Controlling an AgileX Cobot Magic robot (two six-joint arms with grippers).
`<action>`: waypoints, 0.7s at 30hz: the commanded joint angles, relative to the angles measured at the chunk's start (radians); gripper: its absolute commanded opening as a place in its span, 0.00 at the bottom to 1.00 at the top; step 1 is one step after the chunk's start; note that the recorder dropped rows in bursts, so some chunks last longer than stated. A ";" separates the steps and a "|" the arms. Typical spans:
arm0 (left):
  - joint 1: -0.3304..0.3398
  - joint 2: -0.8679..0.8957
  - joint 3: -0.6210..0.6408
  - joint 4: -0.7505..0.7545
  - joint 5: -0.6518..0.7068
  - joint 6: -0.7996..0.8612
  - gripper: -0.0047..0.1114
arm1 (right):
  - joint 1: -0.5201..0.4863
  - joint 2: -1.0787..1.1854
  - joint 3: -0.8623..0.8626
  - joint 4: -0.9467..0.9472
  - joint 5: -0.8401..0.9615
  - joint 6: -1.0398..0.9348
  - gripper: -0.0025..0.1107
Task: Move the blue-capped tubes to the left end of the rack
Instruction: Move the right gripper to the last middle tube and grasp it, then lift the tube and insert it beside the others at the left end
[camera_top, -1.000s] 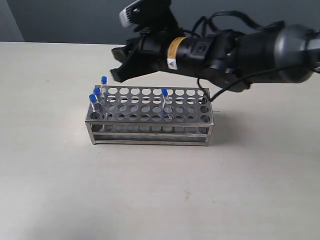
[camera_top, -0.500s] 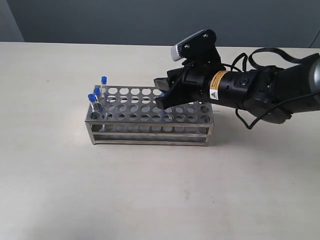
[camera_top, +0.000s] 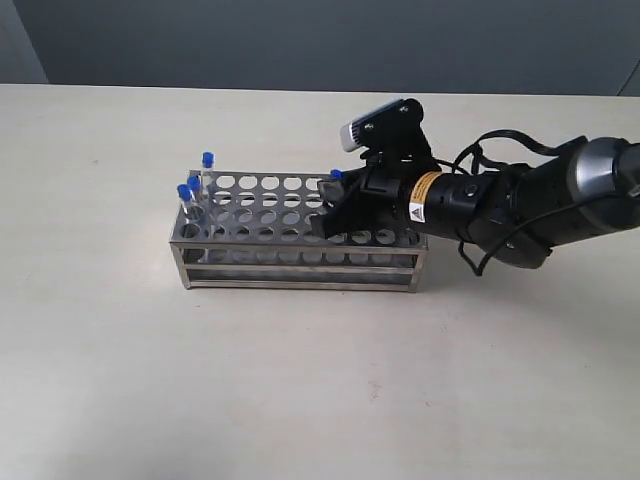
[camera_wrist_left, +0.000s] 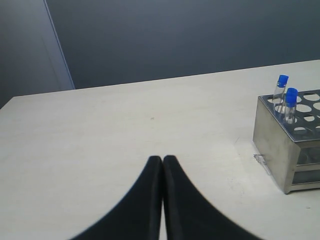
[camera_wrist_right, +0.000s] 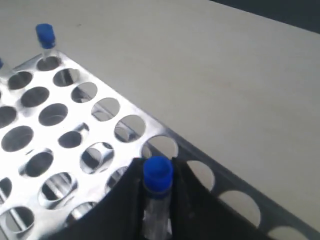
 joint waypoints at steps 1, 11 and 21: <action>-0.004 -0.005 -0.003 -0.002 -0.005 0.000 0.05 | -0.005 -0.024 0.002 0.005 -0.040 -0.003 0.02; -0.004 -0.005 -0.003 -0.002 -0.005 0.000 0.05 | 0.056 -0.325 -0.051 -0.055 -0.040 0.001 0.02; -0.004 -0.005 -0.003 -0.002 -0.005 0.000 0.05 | 0.245 -0.230 -0.077 -0.066 -0.047 0.006 0.02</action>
